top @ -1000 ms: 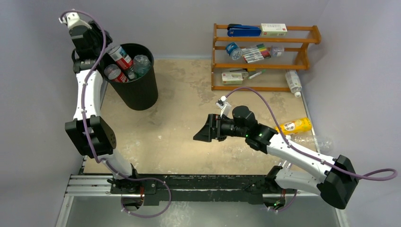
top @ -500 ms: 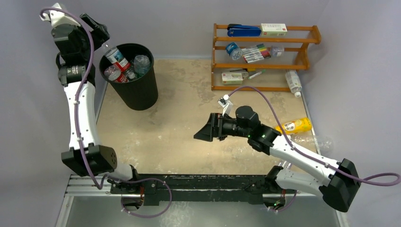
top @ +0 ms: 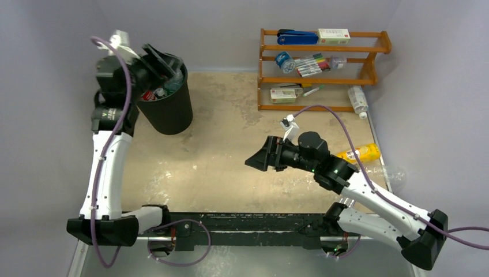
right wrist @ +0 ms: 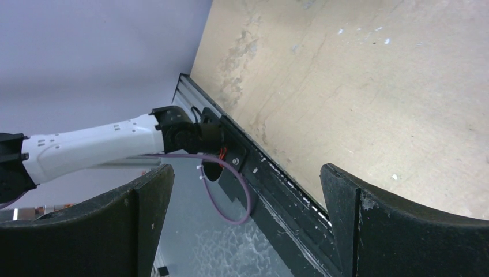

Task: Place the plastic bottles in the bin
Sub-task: Place the plastic bottle in the trash bin, then pick up the plastic bottle at the center of the board.

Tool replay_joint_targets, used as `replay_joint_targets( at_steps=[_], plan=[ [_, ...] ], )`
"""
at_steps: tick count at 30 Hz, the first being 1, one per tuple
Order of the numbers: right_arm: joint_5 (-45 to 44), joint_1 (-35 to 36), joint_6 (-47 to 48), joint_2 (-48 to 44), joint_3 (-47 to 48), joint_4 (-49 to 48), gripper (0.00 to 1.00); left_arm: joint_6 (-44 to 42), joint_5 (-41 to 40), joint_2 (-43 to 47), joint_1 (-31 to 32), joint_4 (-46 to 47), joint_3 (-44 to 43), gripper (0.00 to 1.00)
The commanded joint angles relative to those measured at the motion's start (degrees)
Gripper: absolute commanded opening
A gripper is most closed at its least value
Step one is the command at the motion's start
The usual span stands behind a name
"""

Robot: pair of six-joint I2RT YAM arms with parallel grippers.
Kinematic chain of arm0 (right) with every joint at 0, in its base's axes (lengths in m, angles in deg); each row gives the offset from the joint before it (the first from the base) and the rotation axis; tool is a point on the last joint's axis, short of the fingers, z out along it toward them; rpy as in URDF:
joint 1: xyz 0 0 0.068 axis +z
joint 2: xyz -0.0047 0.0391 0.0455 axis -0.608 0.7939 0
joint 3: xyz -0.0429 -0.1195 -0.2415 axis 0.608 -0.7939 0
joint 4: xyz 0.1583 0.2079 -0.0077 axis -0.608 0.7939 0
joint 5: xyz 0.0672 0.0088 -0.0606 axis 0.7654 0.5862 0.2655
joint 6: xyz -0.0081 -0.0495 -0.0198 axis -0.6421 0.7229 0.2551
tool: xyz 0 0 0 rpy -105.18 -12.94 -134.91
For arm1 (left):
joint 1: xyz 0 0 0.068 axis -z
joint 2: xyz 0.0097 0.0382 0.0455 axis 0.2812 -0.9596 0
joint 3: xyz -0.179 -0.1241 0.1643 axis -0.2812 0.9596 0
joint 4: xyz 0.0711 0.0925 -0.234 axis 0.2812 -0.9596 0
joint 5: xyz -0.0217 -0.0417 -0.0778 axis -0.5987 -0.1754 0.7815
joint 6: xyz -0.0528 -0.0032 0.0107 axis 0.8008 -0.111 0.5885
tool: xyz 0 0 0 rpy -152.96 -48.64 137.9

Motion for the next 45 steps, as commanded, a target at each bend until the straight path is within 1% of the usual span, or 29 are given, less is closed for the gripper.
replay_joint_targets(
  at_steps=[1, 4, 7, 11, 15, 18, 20, 22, 26, 29, 33, 35, 37, 41, 45],
  plan=[
    [-5.7, 0.1, -2.5, -4.9, -2.8, 3.5, 1.0, 2.1, -0.5, 3.3, 8.1, -1.5, 4.6, 0.8],
    [-7.5, 0.1, -4.6, -7.6, -5.9, 4.9, 1.0, 1.6, -2.5, 5.1, 12.6, -3.9, 7.1, 0.81],
    [-9.2, 0.0, -7.5, -9.4, -7.8, 8.4, 1.0, 2.1, -3.7, 7.3, 15.8, -3.9, 10.6, 0.81],
    [-9.8, 0.0, -6.2, -8.3, -7.3, 13.9, 1.0, 3.7, -3.8, 10.1, 18.6, -3.6, 14.4, 0.82],
    [-13.6, -0.2, -3.4, -4.1, -0.4, 21.4, 1.0, 3.3, -3.7, 12.6, 19.4, -5.3, 16.4, 0.83],
    [-18.7, -0.7, -0.8, -0.5, 6.3, 25.8, 1.0, 2.4, -2.7, 13.7, 19.3, -6.9, 17.0, 0.83],
    [-22.1, -2.3, 1.6, 2.5, 10.7, 29.4, 1.0, 2.0, -1.7, 14.1, 19.3, -7.7, 17.5, 0.83],
    [-23.4, -5.6, 4.7, 5.8, 16.0, 32.3, 1.0, 1.4, -1.5, 14.8, 19.3, -8.7, 18.0, 0.84],
    [-24.9, -17.0, 9.9, 10.3, 21.4, 37.2, 1.0, 0.7, -0.8, 15.0, 19.4, -9.2, 19.5, 0.84],
    [-30.4, -23.7, 11.1, 12.5, 25.7, 42.2, 1.0, 0.4, -0.1, 15.1, 19.4, -8.9, 20.4, 0.84],
    [-37.8, -29.3, 9.9, 12.7, 29.5, 48.1, 1.0, -0.1, 0.6, 15.1, 19.4, -8.6, 21.1, 0.85],
    [-38.4, -32.3, 9.6, 11.3, 29.1, 48.3, 1.0, 0.0, 1.4, 15.1, 19.3, -7.7, 21.8, 0.85],
    [-37.3, -36.2, 9.9, 10.1, 27.0, 47.4, 1.0, 0.0, 2.4, 14.6, 19.3, -6.8, 22.6, 0.85],
    [-35.9, -42.2, 9.1, 9.5, 21.7, 45.4, 1.0, -0.7, 3.6, 13.1, 19.4, -6.1, 23.2, 0.85],
    [-34.3, -50.5, 7.7, 8.5, 15.7, 43.5, 1.0, -1.6, 3.8, 12.3, 19.4, -6.1, 23.4, 0.86]
  ],
)
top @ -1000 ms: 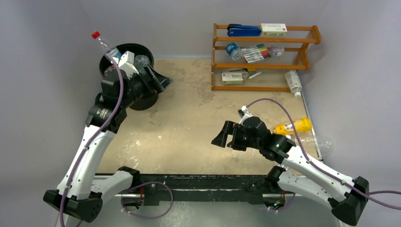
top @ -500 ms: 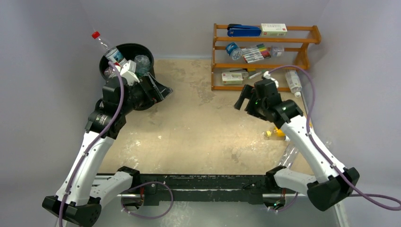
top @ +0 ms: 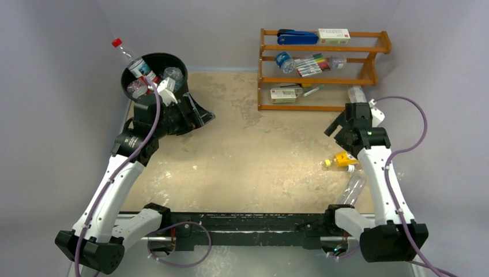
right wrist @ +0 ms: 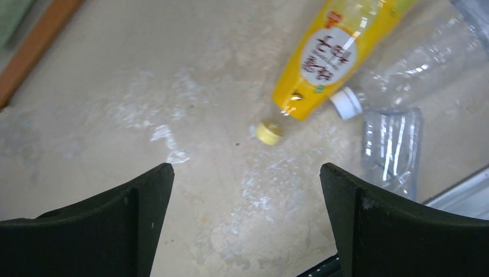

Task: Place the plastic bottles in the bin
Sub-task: Pick up the plastic bottle at the center of the board.

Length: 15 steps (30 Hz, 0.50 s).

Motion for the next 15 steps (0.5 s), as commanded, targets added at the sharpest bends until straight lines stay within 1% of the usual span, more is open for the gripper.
replay_joint_targets(
  at_steps=[1, 4, 9, 15],
  plan=[
    [0.1, -8.1, -1.7, -0.5, -5.4, -0.9, 1.0, -2.4, 1.6, -0.3, 0.3, 3.2, 0.2, 0.86],
    [-1.0, -11.9, -3.8, -0.8, -7.0, -1.3, 1.0, -2.9, 2.0, -0.6, 0.2, 2.9, 0.5, 0.86],
    [-4.9, -16.0, -9.2, 0.3, -8.3, -1.1, 1.0, -4.1, 2.6, -1.5, 0.2, 1.9, 0.7, 0.86],
    [-10.7, -21.3, -15.8, 0.8, -10.0, 1.6, 0.99, -4.7, 3.1, -2.2, 0.2, 0.7, 0.8, 0.86]
  ],
)
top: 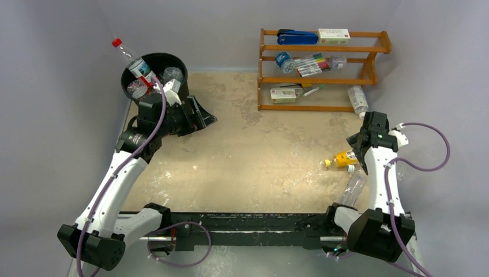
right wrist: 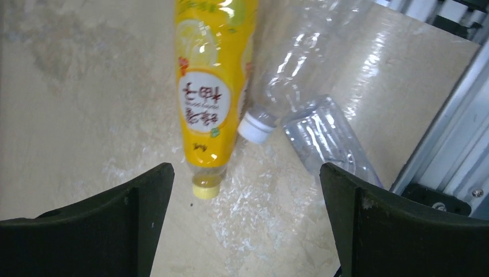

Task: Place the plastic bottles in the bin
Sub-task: Pick up the plastic bottle at the center of the board.

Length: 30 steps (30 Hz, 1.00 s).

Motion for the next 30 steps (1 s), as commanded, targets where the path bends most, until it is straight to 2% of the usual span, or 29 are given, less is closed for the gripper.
replay_joint_targets(
  at_steps=[1, 5, 11, 15, 30],
  plan=[
    [-6.1, -4.1, -7.0, -0.7, -1.2, 2.3, 0.99, -2.4, 1.2, -0.2, 0.2, 0.5, -0.1, 0.86],
    [-6.5, -8.1, -8.0, -0.7, -1.4, 1.0, 0.98, -2.9, 0.9, -0.9, 0.2, -0.6, -0.3, 0.86],
    [-0.6, -14.7, -0.4, 3.9, -4.0, -9.2, 0.96, -3.4, 0.2, -1.9, 0.2, -1.9, -1.4, 0.87],
    [2.2, -15.3, 3.4, 8.1, -3.9, -16.3, 0.96, -3.7, -0.5, -2.5, 0.2, -2.8, -2.5, 0.87],
    [3.7, -15.3, 7.4, 21.0, 2.9, -24.9, 0.91, -2.1, -3.2, -4.8, 1.9, -2.1, -4.2, 0.87]
  ],
)
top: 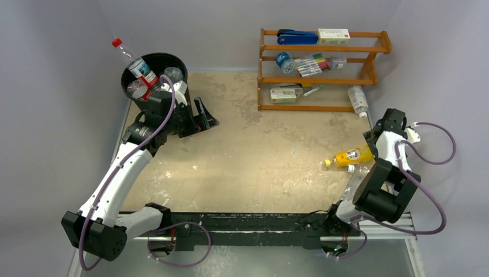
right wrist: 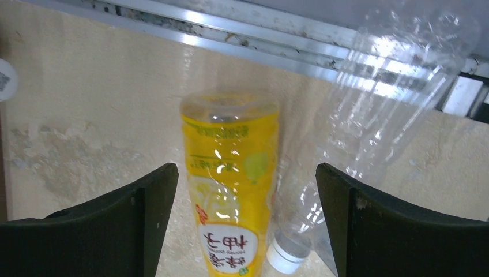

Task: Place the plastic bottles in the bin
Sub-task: Pick up the plastic bottle at the center of the board.

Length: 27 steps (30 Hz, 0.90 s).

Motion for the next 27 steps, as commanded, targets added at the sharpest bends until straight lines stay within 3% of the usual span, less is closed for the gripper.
replay_joint_targets(
  at_steps=[1, 14, 20, 27],
  plan=[
    [0.0, -0.1, 1.6, 3.8, 4.4, -3.7, 0.91, 0.3, -2.0, -0.5, 1.2, 1.9, -3.0, 0.87],
    [3.3, 3.4, 4.7, 10.7, 5.0, -9.1, 0.83, 3.3, -8.3, -2.1, 8.1, 3.2, -3.1, 0.88],
    [3.4, 8.9, 6.4, 11.8, 5.3, -10.1, 0.71, 5.2, -11.8, -2.8, 13.5, 5.2, -2.9, 0.88],
    [5.9, 15.8, 10.9, 9.0, 3.3, -13.2, 0.49, 7.2, -15.8, -4.7, 19.7, 7.3, -2.3, 0.88]
  ],
)
